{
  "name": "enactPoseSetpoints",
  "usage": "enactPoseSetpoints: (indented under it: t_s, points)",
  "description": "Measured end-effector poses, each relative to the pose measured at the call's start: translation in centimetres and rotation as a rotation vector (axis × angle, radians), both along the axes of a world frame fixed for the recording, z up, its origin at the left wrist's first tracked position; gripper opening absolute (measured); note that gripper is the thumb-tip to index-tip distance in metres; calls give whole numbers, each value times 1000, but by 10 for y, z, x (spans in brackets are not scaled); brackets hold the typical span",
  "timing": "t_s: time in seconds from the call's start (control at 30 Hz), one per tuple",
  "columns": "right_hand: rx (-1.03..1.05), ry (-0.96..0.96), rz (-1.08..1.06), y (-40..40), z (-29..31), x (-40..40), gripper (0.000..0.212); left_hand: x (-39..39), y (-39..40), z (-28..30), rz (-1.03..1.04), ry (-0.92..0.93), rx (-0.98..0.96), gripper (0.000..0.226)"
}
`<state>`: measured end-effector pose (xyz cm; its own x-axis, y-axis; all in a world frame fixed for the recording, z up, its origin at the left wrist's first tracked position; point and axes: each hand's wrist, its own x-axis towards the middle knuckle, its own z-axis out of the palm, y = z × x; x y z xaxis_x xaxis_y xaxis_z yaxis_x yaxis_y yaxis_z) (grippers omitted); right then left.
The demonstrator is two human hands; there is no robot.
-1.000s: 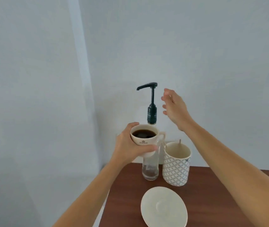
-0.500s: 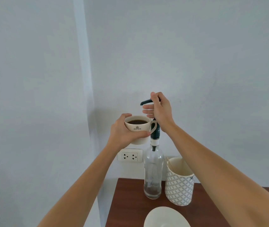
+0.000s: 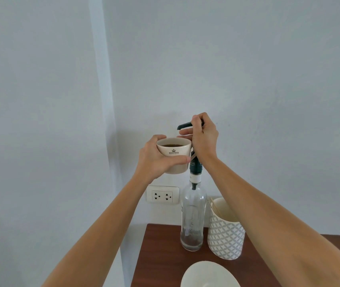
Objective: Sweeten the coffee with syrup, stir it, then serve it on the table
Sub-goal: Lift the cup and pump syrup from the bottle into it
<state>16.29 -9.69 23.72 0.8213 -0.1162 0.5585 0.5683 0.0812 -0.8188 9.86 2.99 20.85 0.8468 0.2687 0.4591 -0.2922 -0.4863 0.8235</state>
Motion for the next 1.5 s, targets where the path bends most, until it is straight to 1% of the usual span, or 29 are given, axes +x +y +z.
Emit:
enactPoseSetpoints:
  t_s: [0.33, 0.53, 0.73, 1.07, 1.37, 1.5]
  points:
    - [-3, -46, -56, 3, -1, 2, 23, 0, 0, 2, 3, 1, -1, 86]
    - [-20, -48, -89, 3, -2, 3, 25, 0, -1, 3, -1, 7, -4, 86]
    - [-52, -42, -122, 4, -3, 5, 22, 0, -1, 3, -14, 19, -16, 88]
    - [-78, -41, -134, 4, -3, 3, 23, -1, -1, 3, -16, 16, -22, 82]
    - [-105, -55, -153, 4, -3, 1, 23, 0, -1, 0, -14, 18, -35, 90]
    - [-110, -52, -152, 4, -3, -2, 24, -1, -1, 1, -17, 19, -35, 87]
